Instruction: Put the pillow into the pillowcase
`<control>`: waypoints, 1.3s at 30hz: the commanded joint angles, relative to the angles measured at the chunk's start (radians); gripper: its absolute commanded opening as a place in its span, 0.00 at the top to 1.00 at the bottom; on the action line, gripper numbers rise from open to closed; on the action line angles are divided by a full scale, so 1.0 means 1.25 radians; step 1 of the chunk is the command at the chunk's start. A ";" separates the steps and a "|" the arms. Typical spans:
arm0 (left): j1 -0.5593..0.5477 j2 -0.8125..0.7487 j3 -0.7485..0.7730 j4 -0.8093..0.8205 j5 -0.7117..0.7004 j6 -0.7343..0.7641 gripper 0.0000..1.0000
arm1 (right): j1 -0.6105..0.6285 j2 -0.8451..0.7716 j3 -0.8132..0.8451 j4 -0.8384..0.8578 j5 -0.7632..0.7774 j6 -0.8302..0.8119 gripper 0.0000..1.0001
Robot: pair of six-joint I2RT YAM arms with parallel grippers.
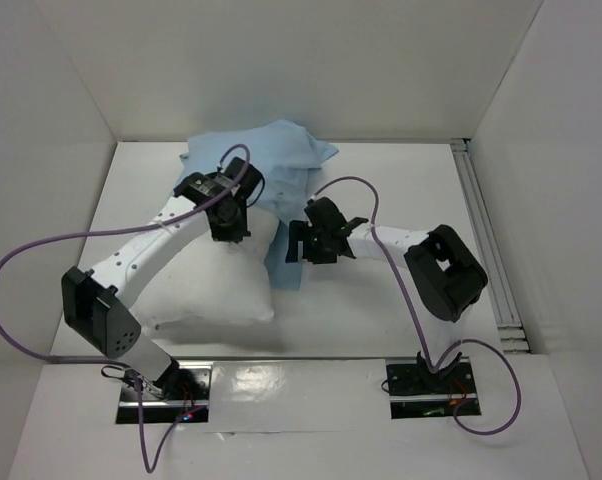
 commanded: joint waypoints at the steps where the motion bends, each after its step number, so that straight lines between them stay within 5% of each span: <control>1: 0.029 -0.058 0.072 0.062 0.047 0.042 1.00 | 0.008 0.013 0.001 0.107 -0.022 0.040 0.14; 6: 0.045 -0.065 0.080 0.069 0.089 0.049 1.00 | 0.016 0.062 0.010 0.190 0.000 0.059 0.15; 8: 0.053 -0.065 0.080 0.078 0.089 0.049 1.00 | 0.016 0.080 0.018 0.201 0.033 0.067 0.25; 11: 0.060 -0.073 0.080 0.078 0.097 0.049 1.00 | 0.016 0.068 0.039 0.220 0.060 0.056 0.61; 12: 0.060 -0.073 0.073 0.078 0.104 0.049 1.00 | 0.008 0.061 0.062 0.210 0.060 0.048 1.00; 19: 0.078 -0.042 0.077 0.195 0.151 -0.012 1.00 | 0.001 -0.101 0.205 0.068 -0.035 -0.046 1.00; 25: 0.078 0.139 0.435 0.126 0.099 -0.019 1.00 | 0.031 -0.397 0.306 -0.155 -0.146 -0.124 1.00; 28: 0.078 0.226 0.519 0.073 0.038 -0.063 1.00 | 0.049 -0.543 0.236 -0.218 -0.166 -0.101 1.00; 33: 0.036 0.272 0.486 0.115 -0.011 -0.148 1.00 | 0.057 -0.661 -0.036 -0.326 -0.196 -0.035 1.00; 39: -0.076 0.311 0.463 0.154 -0.003 -0.175 1.00 | 0.057 -0.718 0.000 -0.482 -0.064 -0.026 1.00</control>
